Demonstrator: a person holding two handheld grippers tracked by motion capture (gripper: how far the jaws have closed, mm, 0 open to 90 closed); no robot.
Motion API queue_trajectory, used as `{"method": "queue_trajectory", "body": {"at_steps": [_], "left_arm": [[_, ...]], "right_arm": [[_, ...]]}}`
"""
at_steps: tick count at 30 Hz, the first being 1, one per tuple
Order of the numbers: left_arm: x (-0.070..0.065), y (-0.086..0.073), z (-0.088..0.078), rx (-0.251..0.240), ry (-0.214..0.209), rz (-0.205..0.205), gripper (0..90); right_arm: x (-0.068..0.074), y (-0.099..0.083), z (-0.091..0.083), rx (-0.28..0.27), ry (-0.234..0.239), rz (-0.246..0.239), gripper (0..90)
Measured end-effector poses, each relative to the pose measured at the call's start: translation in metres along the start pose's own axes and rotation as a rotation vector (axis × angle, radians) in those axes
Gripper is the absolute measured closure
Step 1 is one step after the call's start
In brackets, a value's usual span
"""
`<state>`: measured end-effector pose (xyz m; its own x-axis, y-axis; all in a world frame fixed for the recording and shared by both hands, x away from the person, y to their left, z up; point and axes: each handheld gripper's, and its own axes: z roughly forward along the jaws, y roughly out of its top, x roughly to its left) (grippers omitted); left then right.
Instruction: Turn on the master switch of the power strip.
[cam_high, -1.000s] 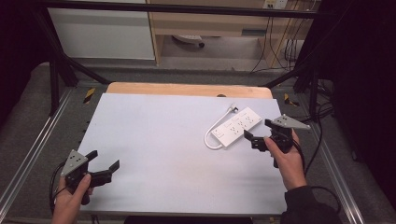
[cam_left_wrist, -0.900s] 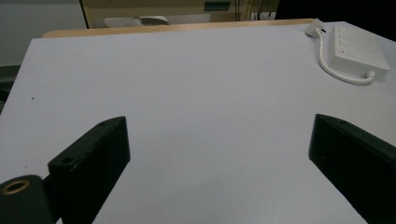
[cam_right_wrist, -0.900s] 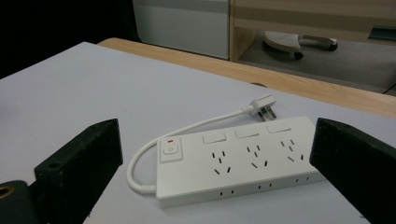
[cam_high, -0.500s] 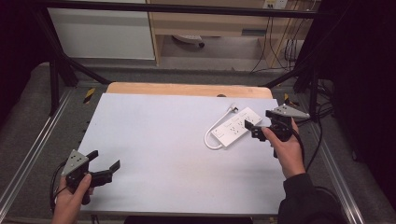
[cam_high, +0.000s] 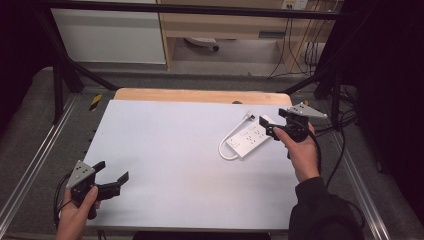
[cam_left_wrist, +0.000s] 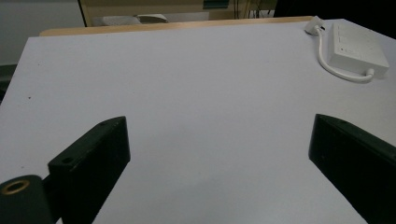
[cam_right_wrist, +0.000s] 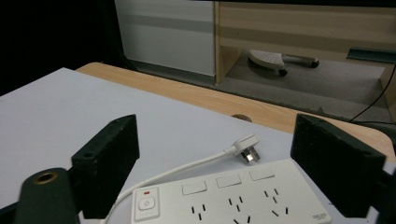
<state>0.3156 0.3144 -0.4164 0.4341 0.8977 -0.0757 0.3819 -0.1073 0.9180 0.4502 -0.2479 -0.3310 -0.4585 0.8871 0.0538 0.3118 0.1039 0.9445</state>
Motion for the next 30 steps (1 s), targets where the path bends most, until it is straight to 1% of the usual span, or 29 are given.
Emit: {"method": "queue_trajectory", "body": {"at_steps": [1, 2, 3, 4, 5, 6, 7, 8, 9, 10, 11, 12, 13, 14, 15, 16, 17, 18, 20, 22, 27, 30], "left_arm": [[0.0, 0.0, 0.0, 0.001, -0.001, -0.002, 5.3], [0.0, 0.0, 0.0, 0.002, -0.002, -0.001, 5.3], [0.0, 0.0, 0.0, 0.003, -0.002, -0.001, 5.3], [0.0, 0.0, 0.0, 0.003, -0.003, -0.001, 5.3], [0.0, 0.0, 0.0, 0.004, -0.003, 0.0, 5.3], [0.0, 0.0, 0.0, 0.003, -0.002, 0.002, 5.3], [0.0, 0.0, 0.0, 0.002, -0.002, 0.001, 5.3], [0.0, 0.0, 0.0, 0.002, -0.001, 0.001, 5.3], [0.0, 0.0, 0.0, 0.003, -0.002, -0.001, 5.3], [0.0, 0.0, 0.0, 0.004, -0.002, -0.001, 5.3], [0.0, 0.0, 0.0, 0.004, -0.003, -0.001, 5.3], [0.0, 0.0, 0.001, 0.004, -0.003, 0.0, 5.3], [0.0, 0.0, 0.001, 0.004, -0.003, 0.0, 5.3], [0.0, 0.0, 0.001, 0.004, -0.003, 0.0, 5.3], [0.0, 0.0, 0.0, 0.004, -0.002, 0.002, 5.4], [0.0, 0.0, 0.0, 0.004, -0.003, 0.001, 5.3], [0.0, 0.0, 0.0, 0.003, -0.002, 0.0, 5.3], [0.0, 0.0, 0.0, 0.003, -0.002, -0.001, 5.3], [0.0, 0.0, 0.0, 0.004, -0.001, -0.002, 5.3], [0.0, 0.0, 0.001, 0.005, -0.002, -0.001, 5.3], [0.0, 0.0, 0.0, 0.004, -0.002, -0.001, 5.3], [0.0, 0.0, 0.001, 0.005, -0.002, 0.0, 5.4]], "right_arm": [[0.0, 0.0, 0.0, 0.0, 0.0, 0.0, 23.3], [0.0, 0.0, 0.001, -0.007, 0.004, 0.002, 26.6], [0.0, 0.001, 0.003, -0.014, 0.006, 0.002, 33.7], [0.0, 0.001, 0.003, -0.014, 0.006, 0.002, 33.7], [0.001, 0.001, 0.005, -0.018, 0.005, -0.006, 41.0], [0.001, 0.001, 0.005, -0.018, 0.005, -0.006, 41.0], [0.001, 0.002, 0.006, -0.018, 0.003, -0.002, 44.1], [0.001, 0.002, 0.008, -0.025, 0.001, -0.003, 49.7], [0.001, 0.002, 0.009, -0.027, 0.006, 0.0, 53.1], [0.001, 0.001, 0.01, -0.03, 0.007, -0.006, 56.5], [0.001, 0.001, 0.01, -0.03, 0.007, -0.006, 56.5], [0.002, 0.001, 0.011, -0.029, 0.003, -0.009, 59.2], [0.002, 0.001, 0.012, -0.026, -0.001, -0.012, 63.0], [0.003, 0.0, 0.015, -0.024, 0.003, -0.012, 68.5], [0.003, 0.0, 0.016, -0.025, 0.005, -0.014, 70.7], [0.004, -0.001, 0.018, -0.027, 0.007, -0.016, 72.5], [0.004, -0.001, 0.018, -0.027, 0.007, -0.016, 72.5], [0.005, -0.001, 0.02, -0.029, 0.008, -0.022, 76.4], [0.006, -0.001, 0.021, -0.03, 0.011, -0.022, 77.9], [0.008, -0.001, 0.024, -0.03, 0.008, -0.031, 81.9], [0.01, -0.003, 0.028, -0.027, 0.011, -0.037, 86.2], [0.013, -0.004, 0.032, -0.015, 0.012, -0.041, 88.5]]}}
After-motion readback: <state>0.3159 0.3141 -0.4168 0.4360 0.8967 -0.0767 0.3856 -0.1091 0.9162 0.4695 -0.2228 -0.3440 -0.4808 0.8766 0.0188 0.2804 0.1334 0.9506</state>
